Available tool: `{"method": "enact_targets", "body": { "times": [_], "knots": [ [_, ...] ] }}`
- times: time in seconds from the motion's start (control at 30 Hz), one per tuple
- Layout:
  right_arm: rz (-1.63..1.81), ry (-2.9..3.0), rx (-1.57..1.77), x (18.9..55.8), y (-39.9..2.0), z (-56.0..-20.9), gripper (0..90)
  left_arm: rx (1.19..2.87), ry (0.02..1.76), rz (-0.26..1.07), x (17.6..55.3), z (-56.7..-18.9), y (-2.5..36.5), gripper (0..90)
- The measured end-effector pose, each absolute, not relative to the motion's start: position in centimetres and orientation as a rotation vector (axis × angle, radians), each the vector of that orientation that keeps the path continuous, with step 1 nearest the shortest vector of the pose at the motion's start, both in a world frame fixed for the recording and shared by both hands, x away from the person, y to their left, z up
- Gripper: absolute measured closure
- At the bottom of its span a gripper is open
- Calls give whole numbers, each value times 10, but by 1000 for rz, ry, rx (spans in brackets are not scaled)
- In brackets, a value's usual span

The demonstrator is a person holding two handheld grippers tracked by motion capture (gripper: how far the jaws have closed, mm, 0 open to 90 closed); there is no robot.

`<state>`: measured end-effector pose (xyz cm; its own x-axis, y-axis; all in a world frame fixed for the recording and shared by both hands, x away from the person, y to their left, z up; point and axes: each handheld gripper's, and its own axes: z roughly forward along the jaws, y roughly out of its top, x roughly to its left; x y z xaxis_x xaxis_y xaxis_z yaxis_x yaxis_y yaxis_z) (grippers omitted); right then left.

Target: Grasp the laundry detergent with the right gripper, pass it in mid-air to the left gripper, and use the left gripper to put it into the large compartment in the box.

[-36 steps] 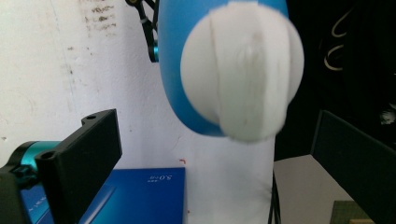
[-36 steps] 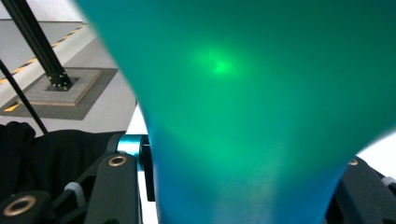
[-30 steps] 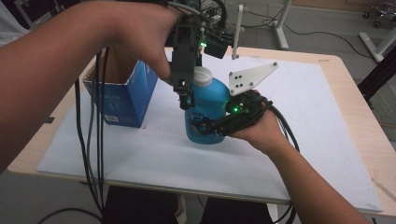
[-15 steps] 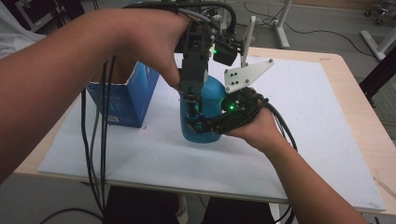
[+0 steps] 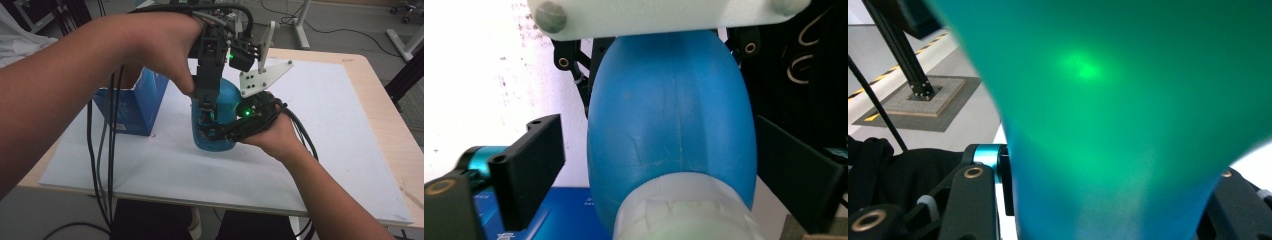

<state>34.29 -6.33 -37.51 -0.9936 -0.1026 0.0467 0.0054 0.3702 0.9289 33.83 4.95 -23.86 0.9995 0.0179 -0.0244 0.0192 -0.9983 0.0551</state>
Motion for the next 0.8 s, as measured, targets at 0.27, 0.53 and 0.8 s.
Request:
{"method": "enact_targets", "body": {
  "times": [0.27, 0.53, 0.8],
  "knots": [
    [-1706, -2523, 76, 343, -63, -375, 456, 3100, 23, -23, 338, -240, 50, 144],
    [-1718, -2524, 82, 344, -63, -375, 457, 3096, 29, -13, 338, -240, 49, 204],
    [-1723, -2520, 77, 343, -64, -374, 456, 3102, 30, -11, 338, -240, 49, 244]
  ]
}}
